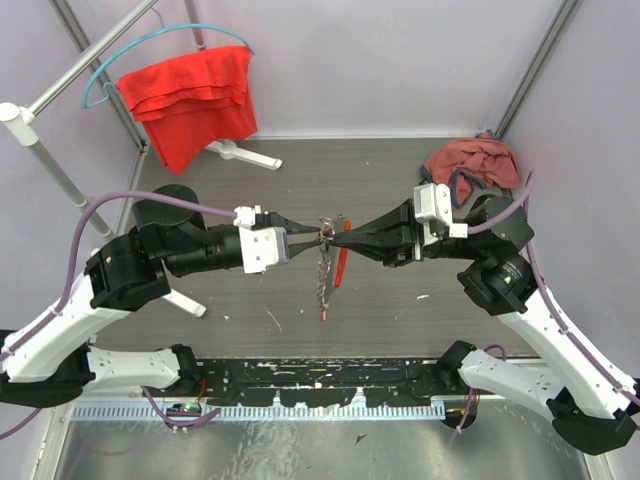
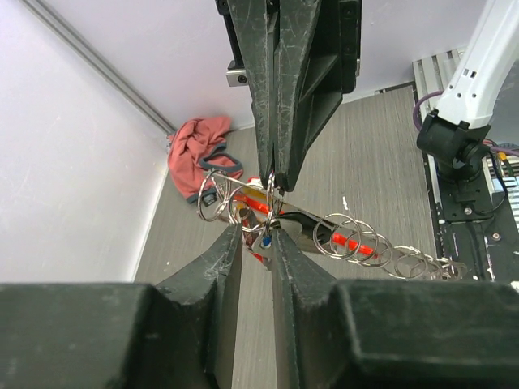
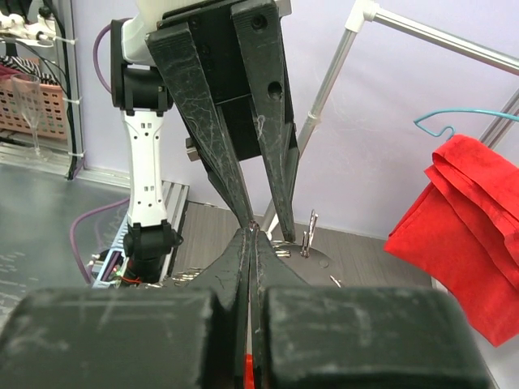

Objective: Put the keys on the keyring

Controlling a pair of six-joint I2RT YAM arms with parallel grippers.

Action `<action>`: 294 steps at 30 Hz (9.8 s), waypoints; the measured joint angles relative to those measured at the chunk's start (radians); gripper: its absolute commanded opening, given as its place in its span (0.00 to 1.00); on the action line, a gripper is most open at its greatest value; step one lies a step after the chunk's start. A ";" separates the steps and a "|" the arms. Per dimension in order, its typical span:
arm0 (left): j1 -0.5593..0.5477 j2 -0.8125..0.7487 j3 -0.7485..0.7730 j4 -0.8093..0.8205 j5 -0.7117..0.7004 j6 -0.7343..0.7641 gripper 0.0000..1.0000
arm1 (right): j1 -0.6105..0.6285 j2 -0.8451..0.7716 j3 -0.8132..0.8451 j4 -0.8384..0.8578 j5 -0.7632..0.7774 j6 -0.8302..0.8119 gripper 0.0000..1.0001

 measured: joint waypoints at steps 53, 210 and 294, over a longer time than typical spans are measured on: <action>0.000 0.027 0.017 -0.015 0.038 0.010 0.10 | 0.000 -0.030 0.000 -0.063 0.031 -0.064 0.01; 0.001 0.243 0.255 -0.459 -0.114 0.103 0.18 | 0.000 0.111 0.039 -0.410 0.065 -0.235 0.01; 0.000 0.312 0.444 -0.589 -0.088 0.008 0.00 | -0.003 0.021 0.071 -0.443 0.072 -0.271 0.35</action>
